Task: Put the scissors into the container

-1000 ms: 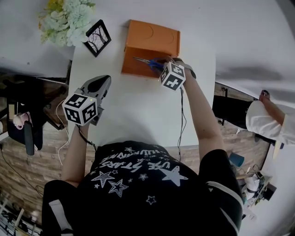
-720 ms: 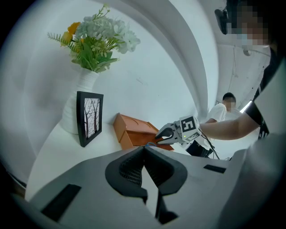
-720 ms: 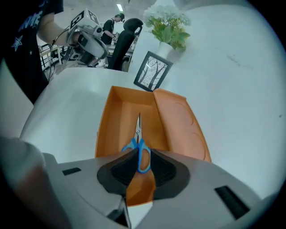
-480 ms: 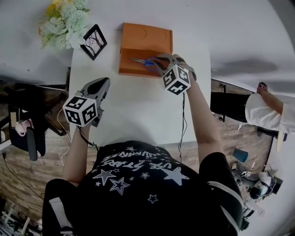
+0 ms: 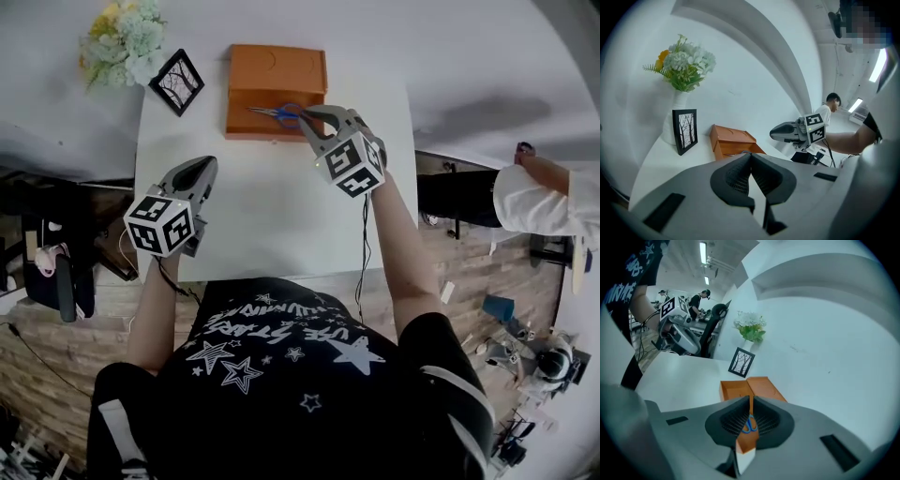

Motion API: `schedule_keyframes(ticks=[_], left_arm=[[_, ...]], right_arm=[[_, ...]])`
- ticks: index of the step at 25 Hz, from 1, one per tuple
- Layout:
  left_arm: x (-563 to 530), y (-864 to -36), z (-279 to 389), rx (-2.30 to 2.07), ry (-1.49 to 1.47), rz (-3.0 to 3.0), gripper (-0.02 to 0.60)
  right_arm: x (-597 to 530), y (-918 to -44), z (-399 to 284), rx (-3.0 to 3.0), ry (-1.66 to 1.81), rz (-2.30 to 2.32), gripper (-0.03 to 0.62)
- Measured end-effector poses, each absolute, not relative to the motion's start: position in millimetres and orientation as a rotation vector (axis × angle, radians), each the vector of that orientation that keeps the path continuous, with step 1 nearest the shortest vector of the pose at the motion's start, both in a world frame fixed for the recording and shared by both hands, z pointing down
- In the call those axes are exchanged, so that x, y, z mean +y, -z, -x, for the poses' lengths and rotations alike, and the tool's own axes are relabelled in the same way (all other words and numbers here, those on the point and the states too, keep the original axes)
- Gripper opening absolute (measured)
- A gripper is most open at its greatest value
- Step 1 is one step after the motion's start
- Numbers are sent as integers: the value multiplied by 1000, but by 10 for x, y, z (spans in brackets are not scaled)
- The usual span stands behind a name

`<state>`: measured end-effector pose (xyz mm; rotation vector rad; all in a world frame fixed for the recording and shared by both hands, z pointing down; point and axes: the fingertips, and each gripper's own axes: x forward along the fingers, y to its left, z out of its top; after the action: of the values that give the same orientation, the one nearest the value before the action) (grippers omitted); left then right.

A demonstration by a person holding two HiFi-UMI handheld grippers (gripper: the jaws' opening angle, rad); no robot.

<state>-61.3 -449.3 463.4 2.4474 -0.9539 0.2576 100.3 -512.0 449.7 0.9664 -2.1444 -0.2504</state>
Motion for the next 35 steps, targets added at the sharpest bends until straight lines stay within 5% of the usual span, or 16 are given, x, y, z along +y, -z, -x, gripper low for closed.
schedule_keyframes(ticks=[35], left_arm=[[-1431, -4428, -343, -896, -274, -2565, 18]], right_arm=[[-1607, -4416, -1720, -2312, -6, -1338, 49]])
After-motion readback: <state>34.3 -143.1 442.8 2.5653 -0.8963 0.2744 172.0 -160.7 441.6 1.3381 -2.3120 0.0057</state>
